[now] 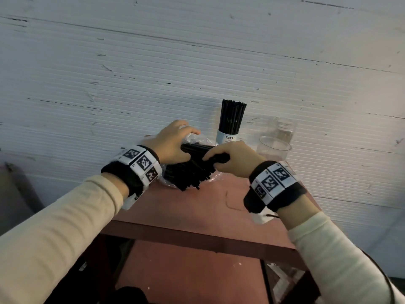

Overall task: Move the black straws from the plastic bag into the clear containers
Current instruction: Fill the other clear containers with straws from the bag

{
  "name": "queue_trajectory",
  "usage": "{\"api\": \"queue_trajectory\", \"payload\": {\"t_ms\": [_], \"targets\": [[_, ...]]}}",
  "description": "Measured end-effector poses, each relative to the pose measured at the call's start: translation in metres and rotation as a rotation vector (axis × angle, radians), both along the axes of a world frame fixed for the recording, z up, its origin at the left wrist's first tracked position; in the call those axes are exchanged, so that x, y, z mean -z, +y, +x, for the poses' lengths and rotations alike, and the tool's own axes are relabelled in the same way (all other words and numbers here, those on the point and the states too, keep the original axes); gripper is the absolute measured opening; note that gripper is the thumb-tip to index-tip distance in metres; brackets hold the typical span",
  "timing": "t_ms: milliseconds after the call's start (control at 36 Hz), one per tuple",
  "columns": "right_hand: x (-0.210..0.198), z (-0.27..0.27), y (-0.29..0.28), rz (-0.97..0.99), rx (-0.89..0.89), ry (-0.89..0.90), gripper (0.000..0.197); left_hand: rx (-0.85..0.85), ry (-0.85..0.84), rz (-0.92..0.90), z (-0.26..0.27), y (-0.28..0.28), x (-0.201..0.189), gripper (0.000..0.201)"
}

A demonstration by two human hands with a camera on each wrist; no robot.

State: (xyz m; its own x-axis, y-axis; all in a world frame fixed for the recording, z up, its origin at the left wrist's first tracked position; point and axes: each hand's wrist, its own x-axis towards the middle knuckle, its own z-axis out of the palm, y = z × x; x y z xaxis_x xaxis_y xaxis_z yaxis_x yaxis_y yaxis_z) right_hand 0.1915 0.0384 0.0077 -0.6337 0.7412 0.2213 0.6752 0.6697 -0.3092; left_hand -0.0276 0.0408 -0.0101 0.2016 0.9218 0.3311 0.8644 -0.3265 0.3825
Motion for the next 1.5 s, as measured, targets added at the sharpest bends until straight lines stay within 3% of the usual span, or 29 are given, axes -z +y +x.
{"api": "queue_trajectory", "payload": {"t_ms": [111, 194, 306, 417, 472, 528, 583, 694, 778, 944, 1055, 1167, 1222, 1278, 1361, 1444, 1500], "targets": [[-0.01, 0.025, -0.019, 0.015, -0.026, 0.001, 0.036, 0.235, 0.158, 0.108, 0.037, -0.018, -0.002, 0.067], [-0.016, 0.041, -0.03, -0.007, -0.042, 0.017, 0.036, 0.263, 0.127, 0.089, 0.061, -0.021, 0.002, 0.055], [-0.025, 0.06, -0.042, -0.028, -0.069, 0.09, 0.035, 0.159, -0.04, 0.138, 0.084, -0.022, 0.003, 0.018], [-0.042, 0.075, -0.05, 0.177, 0.001, 0.224, 0.031, 0.197, -0.334, 0.023, 0.103, -0.027, 0.004, 0.023], [-0.048, 0.076, -0.053, 0.337, 0.029, 0.369, 0.028, 0.214, -0.484, -0.05, 0.114, -0.03, 0.006, 0.015], [-0.05, 0.072, -0.053, 0.442, 0.029, 0.538, 0.025, 0.23, -0.583, -0.074, 0.126, -0.03, 0.009, 0.016], [-0.048, 0.064, -0.049, 0.492, 0.024, 0.597, 0.023, 0.236, -0.658, -0.092, 0.136, -0.03, 0.013, 0.02], [-0.036, 0.051, -0.037, 0.489, 0.003, 0.536, 0.023, 0.242, -0.761, -0.155, 0.151, -0.034, 0.023, 0.024], [-0.021, 0.048, -0.031, 0.384, 0.046, 0.402, 0.025, 0.246, -0.853, -0.31, 0.149, -0.029, 0.032, 0.028], [-0.008, 0.047, -0.03, 0.345, 0.04, 0.384, 0.028, 0.316, -0.759, -0.524, 0.142, -0.024, 0.038, 0.012], [-0.012, 0.048, -0.034, 0.347, 0.025, 0.407, 0.055, 0.269, -0.729, -0.486, 0.145, -0.027, 0.037, 0.025], [-0.011, 0.057, -0.034, 0.459, 0.141, 0.505, 0.084, 0.248, -0.717, -0.446, 0.144, -0.027, 0.035, 0.04], [-0.009, 0.062, -0.034, 0.405, 0.19, 0.52, 0.094, 0.304, -0.72, -0.433, 0.144, -0.031, 0.029, 0.041], [-0.008, 0.067, -0.036, 0.249, 0.221, 0.496, 0.096, 0.403, -0.676, -0.435, 0.147, -0.038, 0.018, 0.027], [-0.006, 0.073, -0.037, 0.045, 0.162, 0.416, 0.073, 0.499, -0.546, -0.441, 0.149, -0.047, 0.003, 0.002], [-0.005, 0.075, -0.04, -0.012, 0.085, 0.47, 0.032, 0.552, -0.463, -0.474, 0.152, -0.049, -0.004, 0.009], [-0.007, 0.076, -0.042, 0.031, 0.084, 0.538, 0.014, 0.541, -0.433, -0.433, 0.158, -0.044, -0.007, 0.014]]}}
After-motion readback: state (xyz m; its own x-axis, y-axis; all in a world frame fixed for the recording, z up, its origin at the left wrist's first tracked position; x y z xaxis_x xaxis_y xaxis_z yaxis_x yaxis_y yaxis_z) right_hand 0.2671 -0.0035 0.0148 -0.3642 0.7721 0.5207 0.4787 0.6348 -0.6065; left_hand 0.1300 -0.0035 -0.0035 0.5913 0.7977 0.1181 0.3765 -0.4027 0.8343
